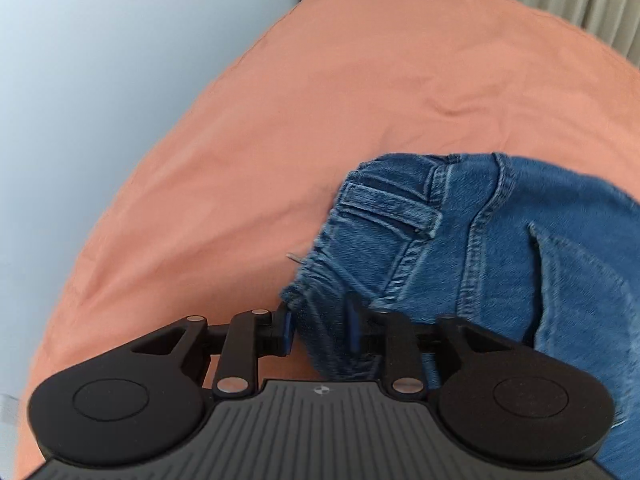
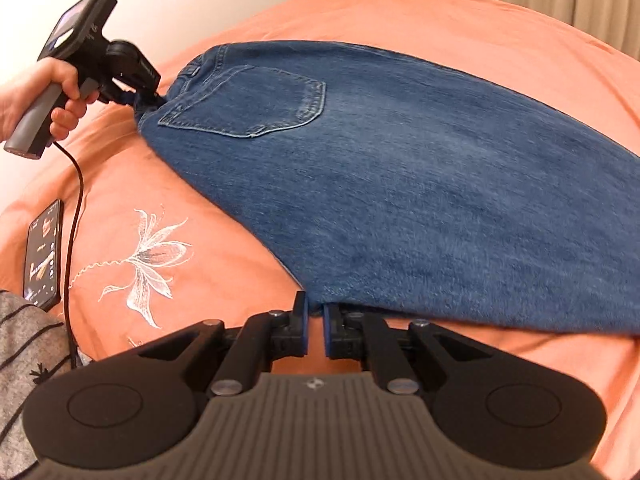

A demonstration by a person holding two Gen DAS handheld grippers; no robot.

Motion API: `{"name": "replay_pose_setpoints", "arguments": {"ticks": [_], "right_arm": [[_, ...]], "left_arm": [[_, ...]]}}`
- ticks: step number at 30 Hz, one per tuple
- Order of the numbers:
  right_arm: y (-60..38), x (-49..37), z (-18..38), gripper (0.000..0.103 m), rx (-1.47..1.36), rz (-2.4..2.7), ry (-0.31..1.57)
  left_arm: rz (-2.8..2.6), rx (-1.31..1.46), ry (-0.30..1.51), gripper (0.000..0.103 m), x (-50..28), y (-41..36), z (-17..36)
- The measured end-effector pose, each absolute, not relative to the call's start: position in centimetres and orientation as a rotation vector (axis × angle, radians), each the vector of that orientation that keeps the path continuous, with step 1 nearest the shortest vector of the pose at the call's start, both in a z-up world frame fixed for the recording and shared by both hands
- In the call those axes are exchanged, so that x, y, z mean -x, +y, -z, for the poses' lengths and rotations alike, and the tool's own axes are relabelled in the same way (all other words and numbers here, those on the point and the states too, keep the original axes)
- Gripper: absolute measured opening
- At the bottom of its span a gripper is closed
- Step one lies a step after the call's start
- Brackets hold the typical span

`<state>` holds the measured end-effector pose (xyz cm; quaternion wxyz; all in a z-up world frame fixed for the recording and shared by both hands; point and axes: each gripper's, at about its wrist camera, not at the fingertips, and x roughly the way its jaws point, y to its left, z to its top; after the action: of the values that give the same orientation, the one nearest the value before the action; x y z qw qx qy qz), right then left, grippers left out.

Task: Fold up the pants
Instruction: 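Lay the jeans flat and open both grippers, then grasp the jeans leg hem with the right gripper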

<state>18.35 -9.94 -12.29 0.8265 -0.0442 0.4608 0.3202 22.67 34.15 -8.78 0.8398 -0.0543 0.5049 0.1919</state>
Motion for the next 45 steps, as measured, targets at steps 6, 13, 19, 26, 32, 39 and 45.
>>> {"name": "replay_pose_setpoints", "arguments": {"ticks": [6,13,19,26,32,39,45], "right_arm": [[-13.0,-17.4,11.2,0.030,0.017,-0.639,1.007],[-20.7,-16.9,8.1,0.043,-0.051,-0.504,0.912],[-29.5,-17.7,6.2,0.062,-0.103,-0.324,0.850],[-39.4,-17.7,3.9,0.063,-0.079,-0.082,0.737],[-47.6,-19.5,4.0,0.063,-0.128,0.053,0.751],[-54.8,-23.1,8.5,0.061,-0.259,0.150,0.827],[-59.7,-26.0,10.7,0.054,-0.422,0.176,0.823]], "left_arm": [[-0.433,-0.037,1.047,0.069,-21.9,33.1,6.3],[-0.357,-0.034,0.955,0.070,-19.7,28.8,1.4],[-0.169,-0.051,0.954,0.071,-20.3,21.5,-1.0],[0.009,-0.135,0.933,0.070,-21.3,12.3,-1.3],[0.120,-0.121,0.932,0.069,-22.3,6.5,-0.1],[0.184,-0.098,0.993,0.068,-23.5,2.5,4.0],[0.166,-0.131,1.021,0.068,-24.7,1.5,6.3]]}}
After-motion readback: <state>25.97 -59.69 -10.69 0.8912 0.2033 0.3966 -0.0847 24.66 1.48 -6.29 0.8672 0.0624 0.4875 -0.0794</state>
